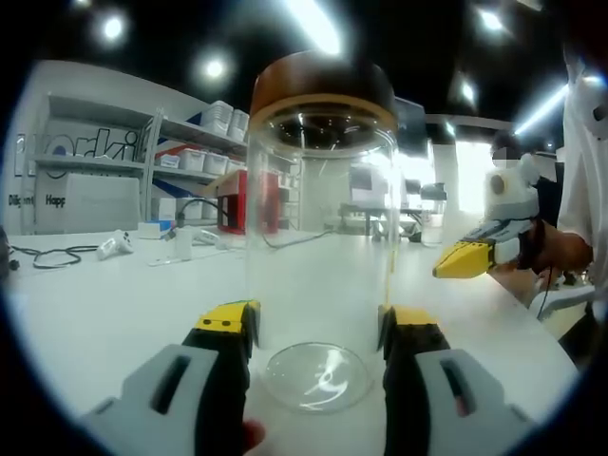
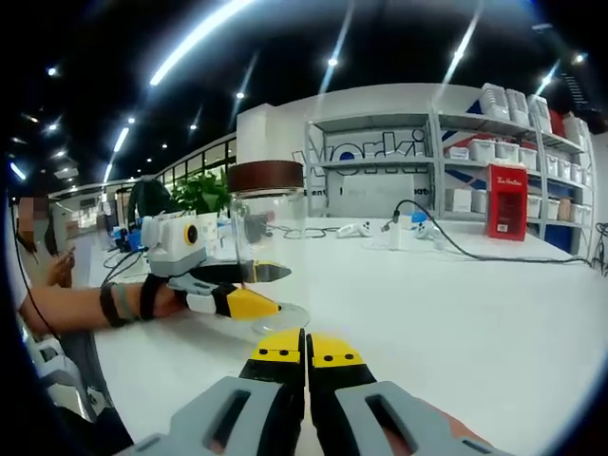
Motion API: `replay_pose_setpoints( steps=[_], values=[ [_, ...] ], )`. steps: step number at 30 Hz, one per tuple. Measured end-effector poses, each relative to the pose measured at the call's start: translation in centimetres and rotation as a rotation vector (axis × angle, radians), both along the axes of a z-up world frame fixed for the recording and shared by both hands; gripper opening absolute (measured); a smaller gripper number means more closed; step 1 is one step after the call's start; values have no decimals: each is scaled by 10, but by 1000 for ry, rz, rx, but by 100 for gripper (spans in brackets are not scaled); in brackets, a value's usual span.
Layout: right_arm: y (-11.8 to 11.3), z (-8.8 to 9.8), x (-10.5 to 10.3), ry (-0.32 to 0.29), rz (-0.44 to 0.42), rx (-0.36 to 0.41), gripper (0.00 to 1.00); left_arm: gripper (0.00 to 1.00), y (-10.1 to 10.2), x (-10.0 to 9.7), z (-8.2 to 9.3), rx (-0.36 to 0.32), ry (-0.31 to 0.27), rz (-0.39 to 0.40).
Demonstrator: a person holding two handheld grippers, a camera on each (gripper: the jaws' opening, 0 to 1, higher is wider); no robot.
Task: Clamp the coffee can twist off the lid put the lid on the table pick up the lid cover the can tighten the lid
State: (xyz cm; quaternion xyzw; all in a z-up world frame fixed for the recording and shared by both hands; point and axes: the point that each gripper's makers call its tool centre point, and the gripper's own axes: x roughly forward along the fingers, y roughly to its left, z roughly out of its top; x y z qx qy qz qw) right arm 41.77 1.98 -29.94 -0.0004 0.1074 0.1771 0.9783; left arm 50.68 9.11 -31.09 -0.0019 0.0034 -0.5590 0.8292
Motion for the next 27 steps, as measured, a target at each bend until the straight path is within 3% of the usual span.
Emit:
replay_pose_setpoints(
  steps=[15,27],
  values=[
    [8,60,2,-80,11,2,0,46,0,-1,0,1,1,-2],
    [13,81,3,-119,32,-1,0,46,-1,-1,0,2,2,-2]
  ],
)
